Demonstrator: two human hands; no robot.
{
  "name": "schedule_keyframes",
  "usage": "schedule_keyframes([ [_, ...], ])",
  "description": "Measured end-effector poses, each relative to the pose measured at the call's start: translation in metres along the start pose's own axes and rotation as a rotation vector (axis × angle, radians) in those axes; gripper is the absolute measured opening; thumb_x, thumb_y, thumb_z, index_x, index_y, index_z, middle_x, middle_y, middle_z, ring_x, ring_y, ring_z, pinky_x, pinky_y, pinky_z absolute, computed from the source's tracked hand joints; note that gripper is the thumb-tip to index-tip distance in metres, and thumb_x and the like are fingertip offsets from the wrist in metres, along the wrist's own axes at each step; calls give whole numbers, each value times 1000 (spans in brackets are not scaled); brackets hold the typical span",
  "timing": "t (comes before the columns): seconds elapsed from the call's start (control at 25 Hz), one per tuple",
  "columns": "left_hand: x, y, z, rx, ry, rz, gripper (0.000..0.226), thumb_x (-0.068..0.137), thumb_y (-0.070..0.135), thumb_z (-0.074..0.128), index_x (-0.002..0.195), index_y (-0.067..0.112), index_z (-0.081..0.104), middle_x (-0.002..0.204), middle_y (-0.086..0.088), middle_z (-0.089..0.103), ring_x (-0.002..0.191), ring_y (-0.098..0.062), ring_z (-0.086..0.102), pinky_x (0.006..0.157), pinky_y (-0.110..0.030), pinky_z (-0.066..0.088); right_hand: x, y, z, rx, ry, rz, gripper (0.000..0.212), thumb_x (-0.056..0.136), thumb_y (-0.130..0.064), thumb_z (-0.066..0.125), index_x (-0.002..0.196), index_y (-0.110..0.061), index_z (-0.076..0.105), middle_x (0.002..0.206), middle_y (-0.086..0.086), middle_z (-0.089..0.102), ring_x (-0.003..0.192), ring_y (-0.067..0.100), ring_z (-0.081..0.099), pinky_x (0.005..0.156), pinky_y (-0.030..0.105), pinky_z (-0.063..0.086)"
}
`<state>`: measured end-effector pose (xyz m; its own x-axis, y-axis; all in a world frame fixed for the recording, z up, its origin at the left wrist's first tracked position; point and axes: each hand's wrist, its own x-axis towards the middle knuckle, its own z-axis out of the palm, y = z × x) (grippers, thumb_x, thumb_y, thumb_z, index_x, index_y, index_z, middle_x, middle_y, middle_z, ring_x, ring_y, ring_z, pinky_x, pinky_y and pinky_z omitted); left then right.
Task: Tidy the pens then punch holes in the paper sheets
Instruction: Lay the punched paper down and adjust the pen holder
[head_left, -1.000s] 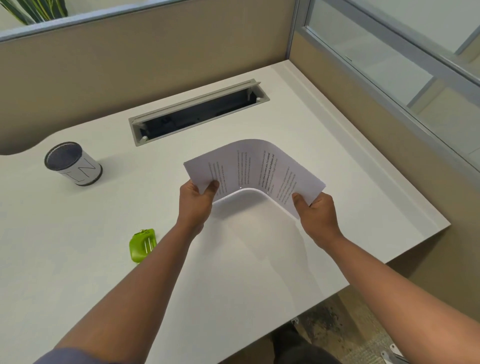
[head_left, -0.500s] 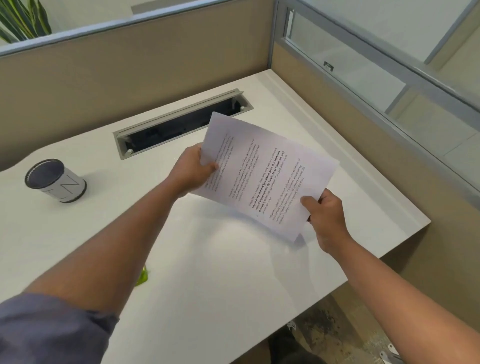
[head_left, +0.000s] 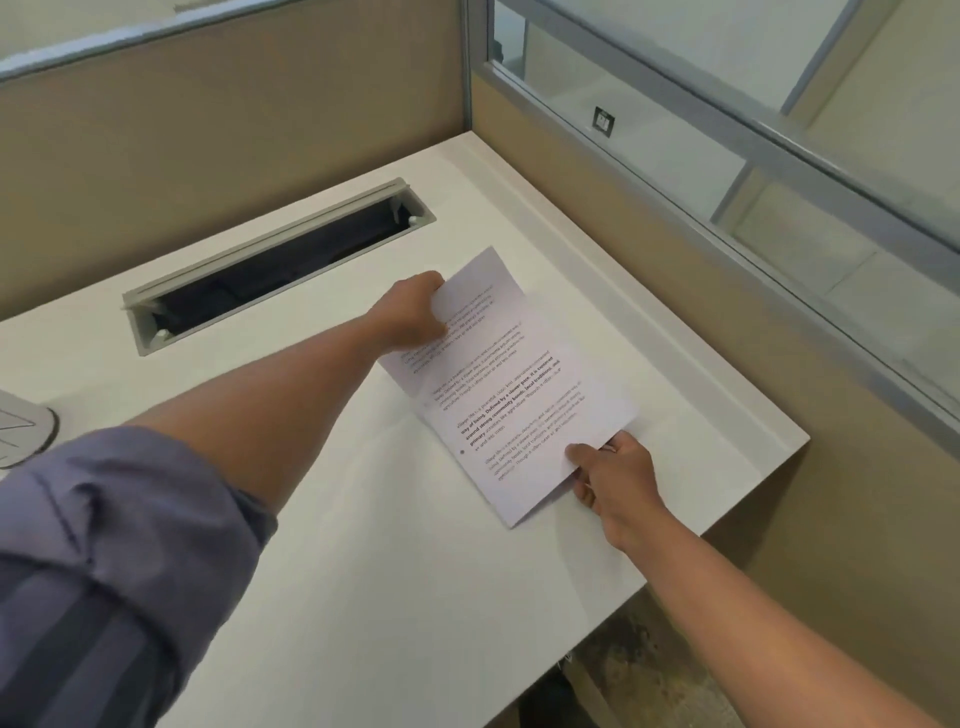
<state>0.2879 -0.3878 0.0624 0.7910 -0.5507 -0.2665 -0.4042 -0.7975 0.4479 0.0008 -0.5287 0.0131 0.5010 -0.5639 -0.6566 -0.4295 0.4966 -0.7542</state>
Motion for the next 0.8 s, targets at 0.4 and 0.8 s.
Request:
schedule_keyframes([
  [0.4,31,-10,39,-25,-25,-9,48,81,15,64,126,26,55,108,6,57,95,-22,56,76,-34,43,14,6,2,-161,58,-108,100,78,-25,86,147,-45,16,117,-3,72,95,24,70,62,32,56],
  [0.8,35,-15,40,-46,-32,9,46,85,14,66,129,23,55,117,0,62,99,-22,54,84,-35,45,25,27,5,-1409,65,-764,81,85,-73,44,156,-38,25,169,6,0,154,32,-5,115,53,7],
])
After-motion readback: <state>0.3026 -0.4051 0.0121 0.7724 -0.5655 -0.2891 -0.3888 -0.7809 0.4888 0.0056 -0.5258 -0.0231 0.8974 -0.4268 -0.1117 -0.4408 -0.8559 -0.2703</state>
